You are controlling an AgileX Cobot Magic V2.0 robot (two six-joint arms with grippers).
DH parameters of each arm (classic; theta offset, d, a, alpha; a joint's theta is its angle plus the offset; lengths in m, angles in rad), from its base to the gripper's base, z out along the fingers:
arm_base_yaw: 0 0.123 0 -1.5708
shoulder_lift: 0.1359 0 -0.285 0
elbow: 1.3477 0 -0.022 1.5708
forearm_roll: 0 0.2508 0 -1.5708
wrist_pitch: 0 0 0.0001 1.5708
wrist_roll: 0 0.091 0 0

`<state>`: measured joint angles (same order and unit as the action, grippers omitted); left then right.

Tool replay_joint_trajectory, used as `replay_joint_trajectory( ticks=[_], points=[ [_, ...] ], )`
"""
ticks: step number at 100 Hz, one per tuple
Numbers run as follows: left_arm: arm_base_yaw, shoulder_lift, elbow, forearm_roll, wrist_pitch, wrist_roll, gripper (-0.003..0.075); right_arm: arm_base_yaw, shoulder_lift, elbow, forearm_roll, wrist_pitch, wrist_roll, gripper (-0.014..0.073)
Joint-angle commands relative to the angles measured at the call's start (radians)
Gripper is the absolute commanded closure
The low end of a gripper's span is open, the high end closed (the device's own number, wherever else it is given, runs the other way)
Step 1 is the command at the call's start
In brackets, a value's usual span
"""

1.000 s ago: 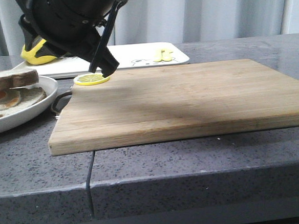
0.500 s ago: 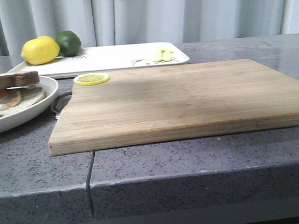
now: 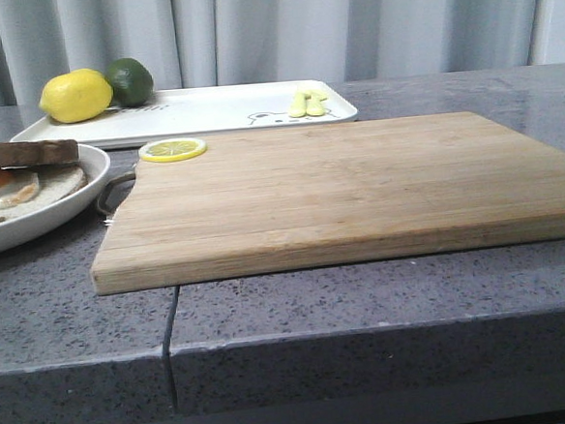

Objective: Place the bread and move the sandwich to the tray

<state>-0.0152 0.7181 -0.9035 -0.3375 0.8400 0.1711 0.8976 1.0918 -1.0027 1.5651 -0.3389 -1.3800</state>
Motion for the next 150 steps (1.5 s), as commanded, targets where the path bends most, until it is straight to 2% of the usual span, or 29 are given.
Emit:
replay_joint_trajectory(
  ticks=[1,14,29,46,59,71,83,102,117,128,150],
  points=[
    [-0.002,0.005,-0.033,-0.030,-0.065,0.003,0.0335,-0.003,-0.141,0.070,-0.010,-0.061,-0.073,0.0370],
    [-0.002,0.005,-0.026,-0.023,-0.088,0.003,0.0335,-0.003,-0.314,0.184,-0.008,-0.150,-0.147,0.0370],
    [-0.002,-0.006,0.012,-0.019,-0.128,0.025,0.0335,-0.003,-0.489,0.279,0.037,-0.319,-0.329,0.0370],
    [-0.002,-0.031,0.055,-0.019,-0.204,0.027,0.0335,-0.003,-0.617,0.328,0.143,-0.339,-0.485,0.0370],
    [-0.002,-0.072,0.120,-0.019,-0.281,0.027,0.0335,-0.003,-0.628,0.333,0.168,-0.362,-0.503,0.0370],
    [-0.002,-0.122,0.210,-0.021,-0.289,0.027,0.0335,-0.003,-0.627,0.334,0.168,-0.355,-0.503,0.0370],
    [-0.002,-0.167,0.301,-0.101,-0.311,0.010,0.0335,-0.003,-0.627,0.334,0.168,-0.355,-0.503,0.0370],
    [-0.002,-0.179,0.404,-0.210,-0.338,-0.112,0.0330,-0.003,-0.627,0.334,0.168,-0.351,-0.503,0.0370],
    [-0.002,-0.179,0.433,-0.210,-0.432,-0.270,0.0330,-0.003,-0.627,0.334,0.168,-0.351,-0.503,0.0370],
    [0.000,-0.179,0.433,-0.203,-0.464,-0.323,0.0330,-0.003,-0.627,0.334,0.168,-0.351,-0.503,0.0370],
    [0.121,-0.179,0.460,-0.176,-0.428,-0.404,0.0328,-0.003,-0.627,0.334,0.168,-0.348,-0.503,0.0370]
  ],
)
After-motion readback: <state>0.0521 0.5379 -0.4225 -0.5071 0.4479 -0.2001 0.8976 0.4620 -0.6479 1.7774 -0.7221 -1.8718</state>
